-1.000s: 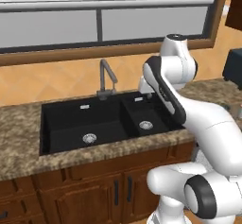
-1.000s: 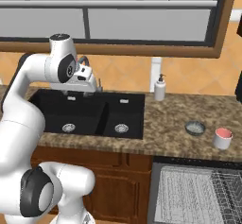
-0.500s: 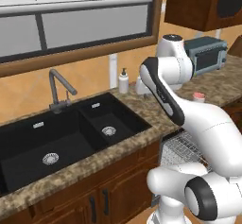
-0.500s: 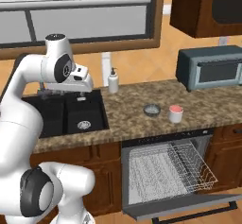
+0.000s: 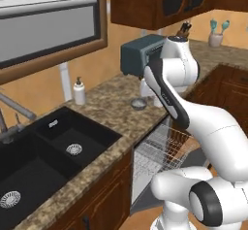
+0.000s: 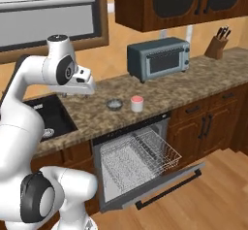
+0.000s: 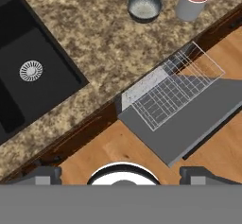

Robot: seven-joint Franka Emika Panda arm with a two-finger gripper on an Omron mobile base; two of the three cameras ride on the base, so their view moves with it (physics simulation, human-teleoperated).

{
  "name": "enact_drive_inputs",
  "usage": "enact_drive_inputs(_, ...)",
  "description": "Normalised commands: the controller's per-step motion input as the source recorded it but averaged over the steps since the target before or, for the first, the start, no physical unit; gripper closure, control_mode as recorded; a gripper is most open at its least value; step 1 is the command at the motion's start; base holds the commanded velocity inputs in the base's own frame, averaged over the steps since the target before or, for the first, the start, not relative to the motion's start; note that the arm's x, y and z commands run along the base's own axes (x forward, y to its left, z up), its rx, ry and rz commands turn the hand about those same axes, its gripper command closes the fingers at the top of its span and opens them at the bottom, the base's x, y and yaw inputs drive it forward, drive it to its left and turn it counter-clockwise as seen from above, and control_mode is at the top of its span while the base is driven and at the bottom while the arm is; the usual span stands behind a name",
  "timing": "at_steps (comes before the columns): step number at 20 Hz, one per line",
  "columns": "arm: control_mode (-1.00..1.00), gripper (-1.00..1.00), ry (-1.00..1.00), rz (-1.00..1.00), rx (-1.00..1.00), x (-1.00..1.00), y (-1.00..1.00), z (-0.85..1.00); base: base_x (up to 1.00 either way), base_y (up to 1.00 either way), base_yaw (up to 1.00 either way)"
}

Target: Pick up the cup and bowl from the counter, place them in the dishwasher, and close the dishwasher door.

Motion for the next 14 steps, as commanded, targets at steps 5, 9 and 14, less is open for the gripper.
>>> enact_drive_inputs(5,1.00,-1.00,0.00,0.00,0.00,0.00,0.00,0.00,0.05,0.26,-0.41)
enact_drive_inputs(9,1.00,-1.00,0.00,0.00,0.00,0.00,0.00,0.00,0.08,0.33,-0.31)
enact_drive_inputs(14,1.00,-1.00,0.00,0.00,0.00,0.00,0.00,0.00,0.03,0.31,-0.25)
